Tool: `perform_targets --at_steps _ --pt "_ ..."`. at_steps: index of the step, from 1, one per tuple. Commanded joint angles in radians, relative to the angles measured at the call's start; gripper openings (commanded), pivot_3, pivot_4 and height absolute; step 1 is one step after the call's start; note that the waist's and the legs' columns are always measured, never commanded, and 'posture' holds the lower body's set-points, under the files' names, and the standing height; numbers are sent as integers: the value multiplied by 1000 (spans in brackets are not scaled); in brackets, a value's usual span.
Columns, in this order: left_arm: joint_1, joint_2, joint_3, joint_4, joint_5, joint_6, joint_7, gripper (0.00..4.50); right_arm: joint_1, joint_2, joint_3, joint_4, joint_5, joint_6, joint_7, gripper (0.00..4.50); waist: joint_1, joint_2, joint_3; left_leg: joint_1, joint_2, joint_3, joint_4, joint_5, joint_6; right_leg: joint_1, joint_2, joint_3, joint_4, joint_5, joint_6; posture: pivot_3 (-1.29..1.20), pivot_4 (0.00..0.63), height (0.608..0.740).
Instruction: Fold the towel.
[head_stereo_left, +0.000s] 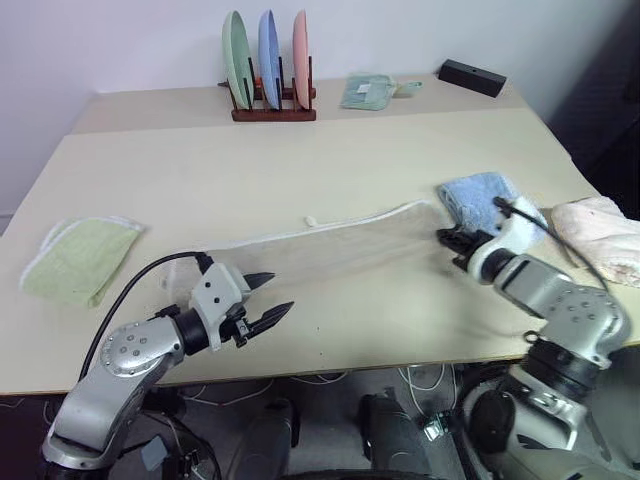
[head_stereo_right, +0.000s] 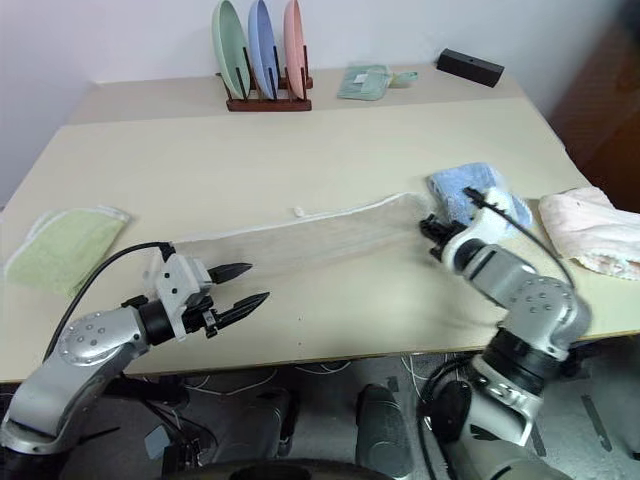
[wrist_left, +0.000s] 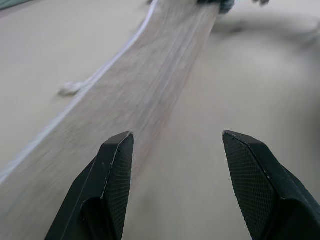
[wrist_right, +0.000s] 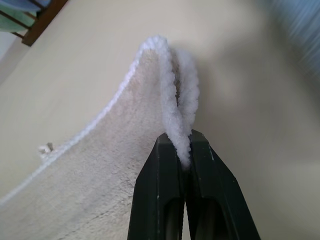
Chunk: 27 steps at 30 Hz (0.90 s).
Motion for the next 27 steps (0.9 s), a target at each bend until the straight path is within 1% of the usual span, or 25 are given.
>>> perform_targets --at_steps 1,2,6,7,10,11,14,17,20,24,25,26,27 --pt "-32 -9 -22 26 20 -44 -15 2902 10 -141 7 -69 22 -17 83 31 -3 0 0 0 0 0 0 0 0 0 0 0 0 0 0 0 150 740" --pt "-40 -11 -26 36 22 -48 -19 2902 11 -185 32 -76 20 -28 113 31 -4 0 0 0 0 0 0 0 0 0 0 0 -1 0 0 0 150 740" --pt "-68 -15 -40 65 35 -64 -36 2902 15 -353 238 -140 -14 -119 262 31 -15 2 0 1 1 1 -1 -1 1 0 1 0 -1 0 0 0 150 740" --pt "-74 -15 -43 72 39 -68 -38 2902 10 -383 299 -162 -20 -140 299 31 -15 2 0 1 2 2 -1 -1 2 0 1 0 -1 0 0 0 150 740" --pt "-89 -20 -46 82 46 -68 -35 2902 -10 -463 535 -235 -69 -234 435 31 -16 2 0 1 2 2 -1 -1 2 0 1 0 -2 0 0 0 150 740" --pt "-90 -22 -47 82 48 -68 -34 2902 -17 -470 596 -243 -84 -260 465 31 -14 1 0 0 2 1 -1 -1 2 0 1 -1 -2 0 0 0 150 740" --pt "-85 -30 -53 71 55 -65 -29 2902 -51 -441 768 -208 -167 -324 488 31 -7 1 0 -1 2 1 0 -1 2 0 1 -1 -5 0 0 0 150 740" --pt "-74 -38 -59 51 64 -58 -15 2902 -55 -402 902 -140 -265 -395 497 31 1 0 0 -2 1 0 0 -1 2 0 0 -1 -6 0 0 0 150 740" --pt "-63 -42 -56 32 64 -48 -2 2902 -42 -394 978 -85 -353 -465 513 31 2 0 0 -3 0 0 0 -1 2 1 0 -1 -8 1 1 0 150 740" --pt "-48 -39 -54 18 66 -42 3 2902 -17 -392 990 -85 -369 -481 564 31 0 0 0 -2 0 0 0 -1 2 1 0 -1 -8 1 1 0 150 740" --pt "-47 -38 -54 17 67 -41 3 2902 -9 -390 986 -93 -363 -479 580 622 0 0 0 -2 0 0 -1 -1 2 1 0 -1 -8 1 1 0 150 740" --pt "-46 -38 -54 17 67 -41 3 2902 -3 -389 982 -101 -359 -478 593 889 0 0 0 -2 0 0 0 -1 2 1 0 -1 -8 1 1 0 150 740" --pt "-45 -38 -54 18 68 -41 3 2902 2 -389 980 -108 -361 -482 604 1289 0 0 0 -2 0 0 0 -1 2 1 0 -1 -8 1 1 0 150 740"
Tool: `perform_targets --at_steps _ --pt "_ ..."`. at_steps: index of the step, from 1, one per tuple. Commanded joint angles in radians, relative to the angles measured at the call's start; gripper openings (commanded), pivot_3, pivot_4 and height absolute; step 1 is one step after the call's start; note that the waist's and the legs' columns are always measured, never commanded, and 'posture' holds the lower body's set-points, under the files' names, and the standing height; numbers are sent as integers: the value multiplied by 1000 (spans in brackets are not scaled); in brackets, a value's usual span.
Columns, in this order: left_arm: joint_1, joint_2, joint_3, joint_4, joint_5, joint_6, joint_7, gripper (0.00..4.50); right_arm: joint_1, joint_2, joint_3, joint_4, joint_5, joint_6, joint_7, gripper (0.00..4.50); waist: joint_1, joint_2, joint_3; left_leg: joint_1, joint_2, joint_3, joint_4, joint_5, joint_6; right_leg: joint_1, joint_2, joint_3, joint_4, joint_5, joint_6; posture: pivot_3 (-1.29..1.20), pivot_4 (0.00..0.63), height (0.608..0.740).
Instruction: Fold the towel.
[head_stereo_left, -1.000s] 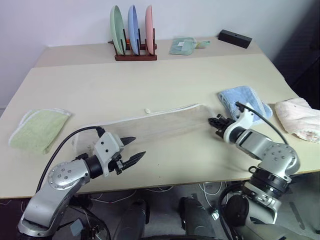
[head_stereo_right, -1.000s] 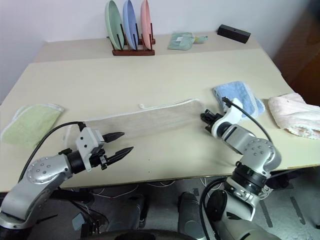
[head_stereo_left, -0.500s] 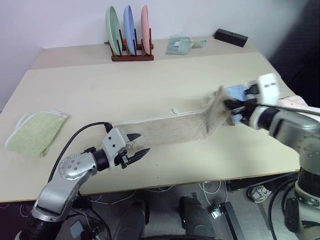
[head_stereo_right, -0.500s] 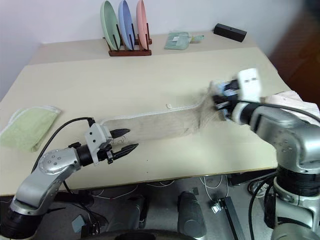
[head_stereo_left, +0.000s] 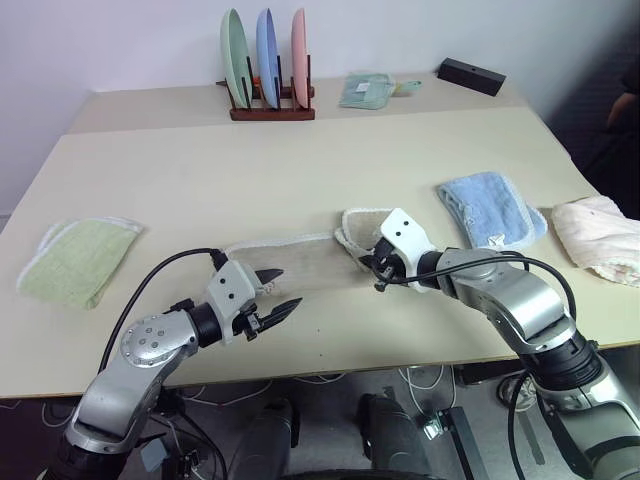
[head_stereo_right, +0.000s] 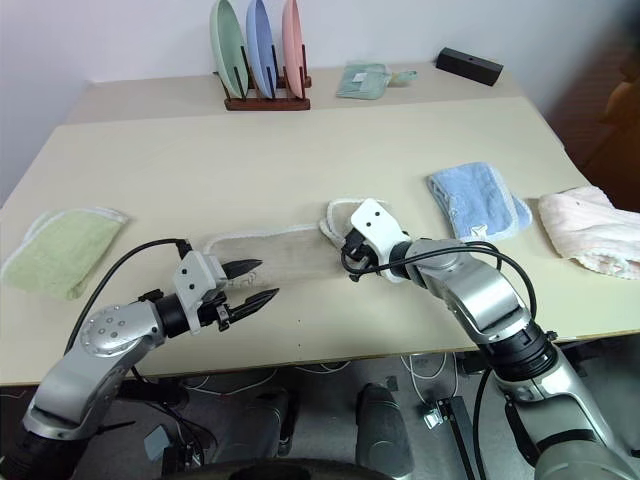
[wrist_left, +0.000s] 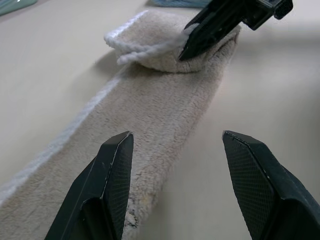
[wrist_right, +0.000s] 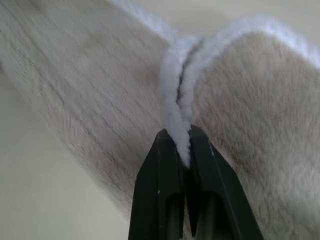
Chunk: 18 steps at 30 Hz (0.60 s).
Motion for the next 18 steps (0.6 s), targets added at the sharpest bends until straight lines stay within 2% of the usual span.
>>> perform_targets --at_steps 1,5,9,12,17,18 --pt "-2 3 4 -33 2 -8 2 2902 12 0 -18 -52 -1 -21 44 1760 0 0 0 0 0 0 0 0 0 0 0 0 0 0 0 0 150 740" --pt "0 2 7 -30 4 -3 4 2902 45 -46 -101 -97 8 -124 124 3621 0 0 0 0 0 0 0 0 0 0 0 0 0 0 0 0 150 740" --pt "24 3 33 -36 -4 7 16 2902 58 -62 -276 -87 108 -146 196 3621 1 0 0 0 0 0 0 0 0 1 0 0 -1 0 0 0 150 740" --pt "45 -8 59 -45 -17 19 36 2902 21 -36 -343 14 122 -145 186 2706 -1 0 0 0 0 0 0 0 0 1 0 0 0 0 0 0 150 740" --pt "68 -32 83 -65 -39 44 66 2902 -35 36 -284 178 10 -237 133 247 -3 0 0 1 0 1 0 0 0 1 0 0 0 1 -1 0 150 740" --pt "77 -40 88 -73 -47 52 75 2902 -41 64 -262 223 -16 -268 126 47 -4 0 0 1 0 1 0 0 0 1 0 0 0 1 -1 0 150 740"
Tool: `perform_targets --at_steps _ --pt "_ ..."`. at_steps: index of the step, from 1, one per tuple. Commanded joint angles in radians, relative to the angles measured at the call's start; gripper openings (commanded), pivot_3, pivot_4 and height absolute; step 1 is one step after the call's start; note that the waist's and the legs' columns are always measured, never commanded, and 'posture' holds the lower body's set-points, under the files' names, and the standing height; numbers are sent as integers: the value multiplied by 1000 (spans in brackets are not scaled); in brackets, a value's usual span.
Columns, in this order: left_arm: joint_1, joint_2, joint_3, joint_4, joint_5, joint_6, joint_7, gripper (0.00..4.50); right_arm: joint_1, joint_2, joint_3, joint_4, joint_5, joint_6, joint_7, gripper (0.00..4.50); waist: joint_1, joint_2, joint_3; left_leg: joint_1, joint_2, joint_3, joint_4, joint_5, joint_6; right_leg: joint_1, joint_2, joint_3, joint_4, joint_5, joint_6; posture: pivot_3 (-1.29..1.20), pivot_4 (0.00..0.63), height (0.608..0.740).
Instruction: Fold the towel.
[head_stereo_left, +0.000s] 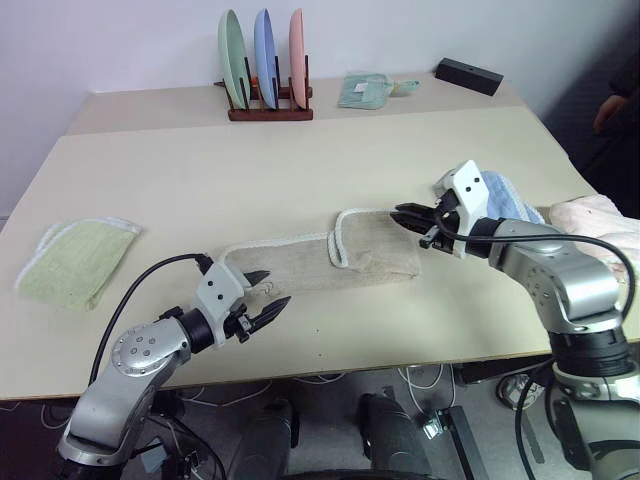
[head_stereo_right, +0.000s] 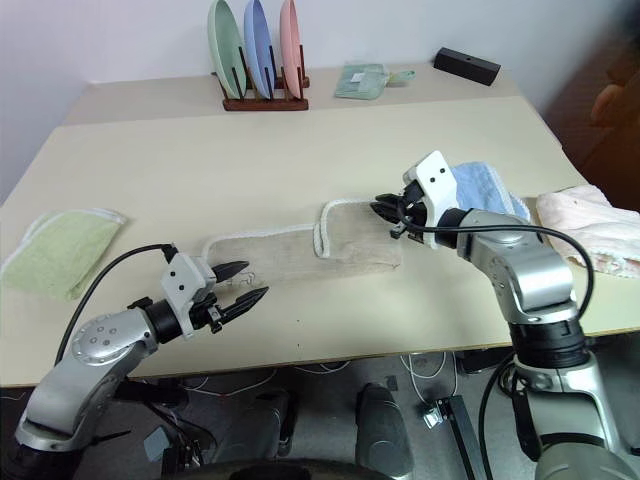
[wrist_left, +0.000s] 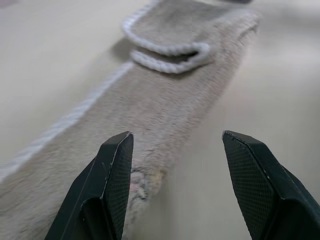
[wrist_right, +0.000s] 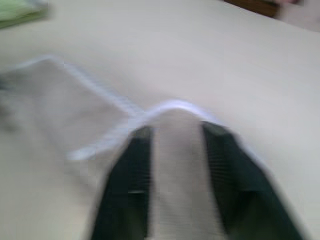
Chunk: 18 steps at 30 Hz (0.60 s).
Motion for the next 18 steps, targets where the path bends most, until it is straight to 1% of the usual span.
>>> perform_targets --at_steps 1,4,6,8,10,14,16,18 --pt "27 -26 37 -63 -38 20 34 2902 -32 75 68 108 -86 -121 -22 47 -3 0 0 0 0 0 0 0 0 0 0 0 0 0 0 0 150 740" --pt "68 -43 51 -91 -55 42 58 2902 -23 136 131 224 -156 -212 -12 47 -2 0 0 0 0 0 0 0 0 0 0 0 0 0 0 0 150 740" --pt "102 -48 60 -107 -58 52 74 2902 -1 156 166 268 -182 -252 12 47 2 0 0 0 0 0 0 0 0 0 0 0 0 0 0 0 150 740" --pt "153 -61 76 -129 -65 59 96 2902 41 153 219 289 -224 -289 43 47 3 0 0 -1 -1 0 0 0 0 0 0 0 0 0 0 0 150 740" --pt "190 -72 91 -147 -73 65 114 2902 62 143 242 300 -259 -310 53 47 1 -1 -1 0 -1 0 0 0 0 0 -1 1 -1 0 0 0 150 740" --pt "244 -101 122 -180 -96 85 156 2902 47 142 170 261 -224 -313 69 47 3 -1 -1 1 0 0 0 0 0 2 0 0 0 0 -1 0 150 740" --pt "264 -133 148 -196 -135 117 191 2902 20 132 132 239 -200 -329 97 47 3 -1 -1 1 0 0 1 0 0 2 0 0 -1 0 -1 0 150 740" --pt "285 -186 196 -212 -243 197 243 2902 -11 102 116 205 -193 -365 147 532 2 -1 -1 1 0 0 0 0 0 2 0 0 -1 0 -1 0 150 740"
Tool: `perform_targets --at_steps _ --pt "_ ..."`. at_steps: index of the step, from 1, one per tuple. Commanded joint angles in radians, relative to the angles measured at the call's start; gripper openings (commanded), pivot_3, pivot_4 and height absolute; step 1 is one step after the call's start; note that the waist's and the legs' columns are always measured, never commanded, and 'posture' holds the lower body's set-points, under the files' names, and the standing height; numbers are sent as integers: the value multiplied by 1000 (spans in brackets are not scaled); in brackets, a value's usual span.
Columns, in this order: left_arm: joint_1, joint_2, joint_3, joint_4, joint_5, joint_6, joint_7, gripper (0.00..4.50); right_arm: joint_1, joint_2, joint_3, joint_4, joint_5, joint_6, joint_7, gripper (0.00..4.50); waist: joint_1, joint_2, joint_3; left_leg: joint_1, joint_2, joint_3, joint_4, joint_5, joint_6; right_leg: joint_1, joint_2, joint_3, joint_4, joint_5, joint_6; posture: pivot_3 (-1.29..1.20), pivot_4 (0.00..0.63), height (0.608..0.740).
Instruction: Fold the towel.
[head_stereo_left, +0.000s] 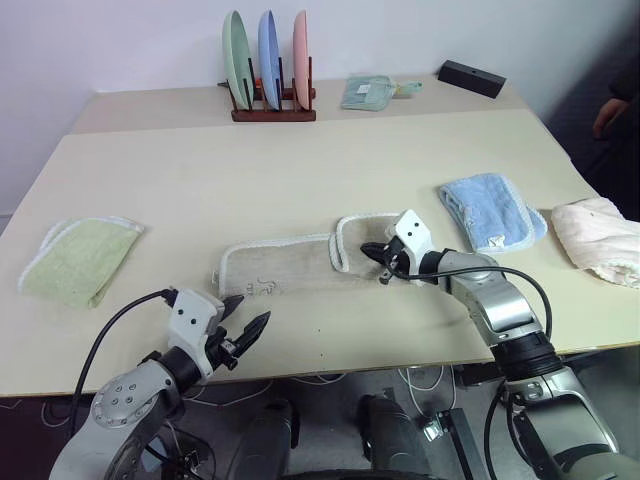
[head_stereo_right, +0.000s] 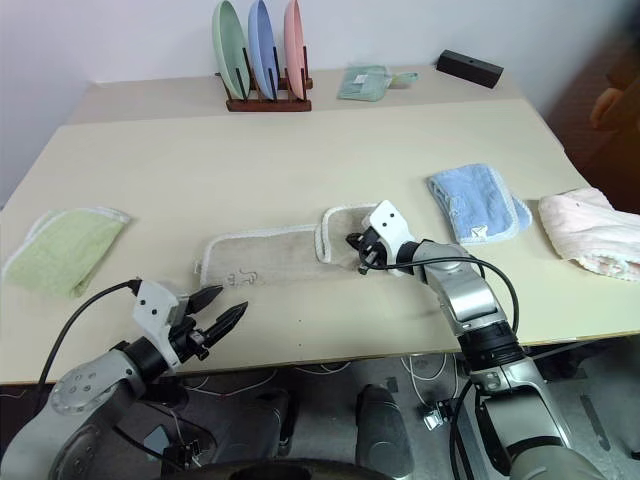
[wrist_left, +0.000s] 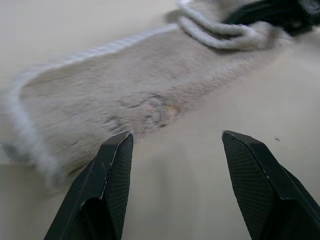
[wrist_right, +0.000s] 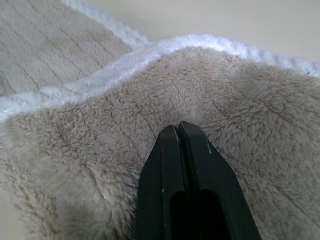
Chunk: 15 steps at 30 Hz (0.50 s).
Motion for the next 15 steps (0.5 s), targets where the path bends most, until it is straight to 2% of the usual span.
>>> perform_targets --at_steps 1,5,8,11,15 --pt "33 -77 86 -71 -178 104 83 3137 -58 -57 -44 -87 20 -74 90 812 -1 0 0 0 0 0 0 0 0 0 0 0 0 0 0 0 150 740" --pt "52 -201 161 -82 -500 219 265 4500 -89 -130 -14 -167 25 -136 228 2758 -1 0 0 0 0 0 0 0 0 0 0 0 0 0 0 0 150 740" --pt "30 -248 195 -26 -643 280 443 4500 -97 -151 0 -220 37 -149 292 4205 0 -1 0 0 1 -1 0 0 0 0 0 -1 0 0 1 0 150 740" --pt "-27 -307 239 72 -829 261 670 4500 -90 -149 16 -243 24 -156 312 4205 4 -1 0 0 0 -1 1 0 0 0 0 -1 0 0 0 0 150 740" --pt "-98 -302 220 130 -935 252 795 4500 -66 -131 37 -261 3 -174 298 4205 9 -1 -1 0 0 -1 2 0 0 1 -1 -1 1 0 0 0 150 740"
